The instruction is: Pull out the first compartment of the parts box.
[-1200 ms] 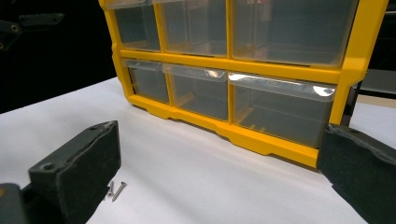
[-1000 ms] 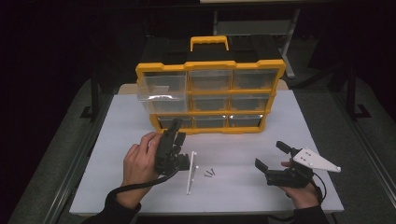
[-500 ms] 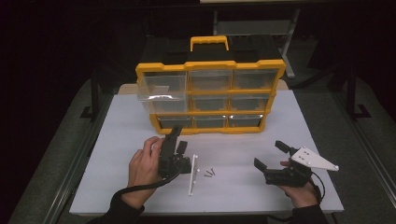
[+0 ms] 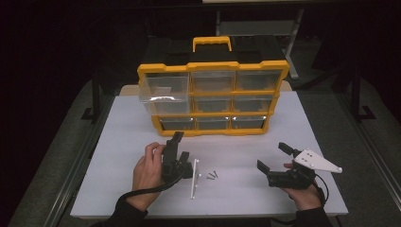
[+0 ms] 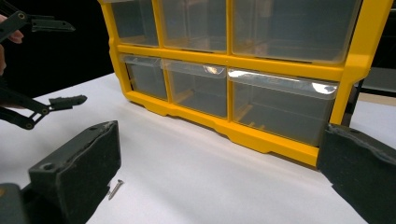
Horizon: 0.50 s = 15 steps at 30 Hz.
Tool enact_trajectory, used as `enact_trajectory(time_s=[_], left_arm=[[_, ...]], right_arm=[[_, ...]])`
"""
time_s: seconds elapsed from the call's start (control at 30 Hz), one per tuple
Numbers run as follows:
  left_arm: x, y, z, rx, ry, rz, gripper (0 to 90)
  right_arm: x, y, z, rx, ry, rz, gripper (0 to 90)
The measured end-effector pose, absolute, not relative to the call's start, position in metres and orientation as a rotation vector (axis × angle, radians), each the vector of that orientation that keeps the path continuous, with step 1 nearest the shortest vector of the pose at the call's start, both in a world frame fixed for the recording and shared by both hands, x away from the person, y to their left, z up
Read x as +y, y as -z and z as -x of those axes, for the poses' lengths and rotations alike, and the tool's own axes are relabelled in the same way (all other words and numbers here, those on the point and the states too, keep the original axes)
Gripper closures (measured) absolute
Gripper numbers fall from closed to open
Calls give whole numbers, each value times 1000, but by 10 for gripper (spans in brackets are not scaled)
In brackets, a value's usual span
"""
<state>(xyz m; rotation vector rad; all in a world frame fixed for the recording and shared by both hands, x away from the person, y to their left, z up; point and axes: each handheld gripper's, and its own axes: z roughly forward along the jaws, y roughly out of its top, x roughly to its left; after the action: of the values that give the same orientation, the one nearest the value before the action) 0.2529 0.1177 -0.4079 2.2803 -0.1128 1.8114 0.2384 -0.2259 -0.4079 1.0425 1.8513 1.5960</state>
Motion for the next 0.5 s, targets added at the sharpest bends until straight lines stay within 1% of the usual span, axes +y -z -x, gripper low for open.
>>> enact_trajectory(time_s=[0.07, 0.1, 0.3, 0.5], left_arm=[[118, 410, -254, -94, -1803, -2269, 40], [118, 411, -254, -90, -1788, -2270, 5], [117, 414, -253, -90, -1743, -2287, 0], [115, 419, -254, -10, -1674, -2215, 0]], right_arm=[[-226, 408, -239, 1853, -1592, -1032, 0], [-226, 408, -238, 1854, -1591, -1031, 0], [-227, 408, -237, 1853, -1593, -1032, 0], [-228, 408, -237, 1848, -1595, -1036, 0]])
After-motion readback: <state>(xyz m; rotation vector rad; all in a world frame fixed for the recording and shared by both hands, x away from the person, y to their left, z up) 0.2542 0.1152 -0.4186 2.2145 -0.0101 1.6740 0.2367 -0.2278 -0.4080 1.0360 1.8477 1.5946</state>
